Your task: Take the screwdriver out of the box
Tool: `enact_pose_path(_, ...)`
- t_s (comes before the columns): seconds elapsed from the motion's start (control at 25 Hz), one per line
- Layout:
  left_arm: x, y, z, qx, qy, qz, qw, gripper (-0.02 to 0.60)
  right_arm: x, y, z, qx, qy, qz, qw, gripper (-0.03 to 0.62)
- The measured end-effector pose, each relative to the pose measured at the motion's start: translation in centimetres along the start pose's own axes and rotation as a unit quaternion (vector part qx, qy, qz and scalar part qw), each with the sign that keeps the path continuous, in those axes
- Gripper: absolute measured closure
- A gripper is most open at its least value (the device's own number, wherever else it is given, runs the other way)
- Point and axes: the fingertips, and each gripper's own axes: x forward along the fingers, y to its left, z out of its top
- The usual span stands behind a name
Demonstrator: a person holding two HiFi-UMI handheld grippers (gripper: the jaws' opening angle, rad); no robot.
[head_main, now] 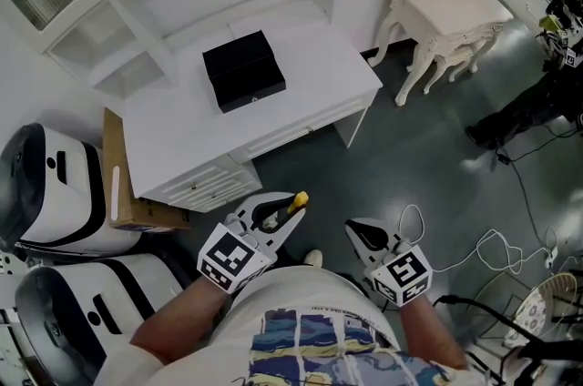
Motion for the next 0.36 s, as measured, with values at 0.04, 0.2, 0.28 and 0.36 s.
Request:
enact_pose_path(0.04, -0.01, 0.03, -0.02, -0.001, 0.0, 0.0, 1.0, 0.502, 0.03, 0.02, -0.04, 0.001, 0.0, 0.0, 1.0, 0.569)
enact_pose_path(0.2, -0.01, 0.29, -0.25, -0.001, 0.003, 0.001, 1.0, 0.502, 0.36, 0.09, -0.23, 0.003, 0.001, 0.002, 1.0, 0.569)
enact_pose_path(0.28, 0.04, 0.54, -0.58, -0.003, 0.009, 0.003, 0.9999, 0.502, 0.48, 0.05, -0.29, 0.003, 0.002, 0.003, 1.0, 0.569)
enact_pose_path(0.36, 0.14, 0.76, -0.74, -0.005, 0.012, 0.005, 0.9999, 0.502, 0.57, -0.07, -0.29, 0.003, 0.003, 0.003, 1.0, 0.569)
